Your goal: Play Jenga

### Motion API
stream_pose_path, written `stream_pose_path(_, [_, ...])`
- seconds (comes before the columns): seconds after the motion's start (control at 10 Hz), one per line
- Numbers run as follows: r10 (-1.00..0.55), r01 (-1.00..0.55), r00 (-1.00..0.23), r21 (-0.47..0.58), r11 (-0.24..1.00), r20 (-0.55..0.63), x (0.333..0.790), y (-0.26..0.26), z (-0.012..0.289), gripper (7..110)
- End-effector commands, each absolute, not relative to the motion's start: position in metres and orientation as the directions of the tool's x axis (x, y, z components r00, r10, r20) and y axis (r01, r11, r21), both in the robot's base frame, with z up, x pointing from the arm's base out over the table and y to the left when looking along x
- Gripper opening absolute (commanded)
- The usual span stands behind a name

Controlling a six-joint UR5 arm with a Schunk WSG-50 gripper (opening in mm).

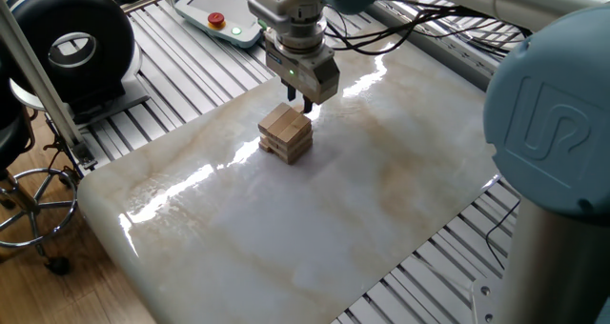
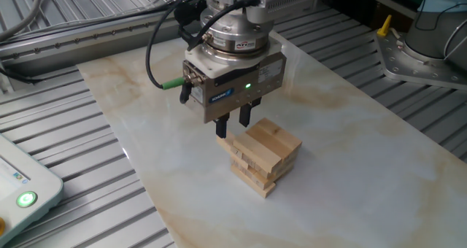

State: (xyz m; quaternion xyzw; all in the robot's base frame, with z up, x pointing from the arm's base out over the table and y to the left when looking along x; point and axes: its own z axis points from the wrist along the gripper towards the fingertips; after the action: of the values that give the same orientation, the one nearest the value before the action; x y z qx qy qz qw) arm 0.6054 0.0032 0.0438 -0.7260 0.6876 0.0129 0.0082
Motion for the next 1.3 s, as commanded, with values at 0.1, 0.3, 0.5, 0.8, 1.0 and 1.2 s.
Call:
stream_pose_path(0.1, [-0.998,-0.999,0.045,-0.007,-0.045,-0.048,0.6097,0.0074,0.0422,44])
stream_pose_path(0.3, [-0.998,-0.999,0.045,-0.01,-0.045,-0.046,0.6107,0.0074,0.0414,44])
stream_pose_path(0.5, [-0.998,-0.999,0.048,-0.013,-0.048,-0.038,0.6119,0.0065,0.0398,44])
stream_pose_path(0.8, [-0.998,-0.998,0.057,-0.009,-0.057,-0.014,0.6112,0.0049,0.0369,44])
stream_pose_path(1.0, [-0.998,-0.998,0.067,-0.01,-0.066,-0.02,0.6115,0.0073,0.0359,44])
stream_pose_path(1.2, [-0.997,-0.998,0.07,-0.011,-0.069,-0.021,0.6118,0.0049,0.0336,44])
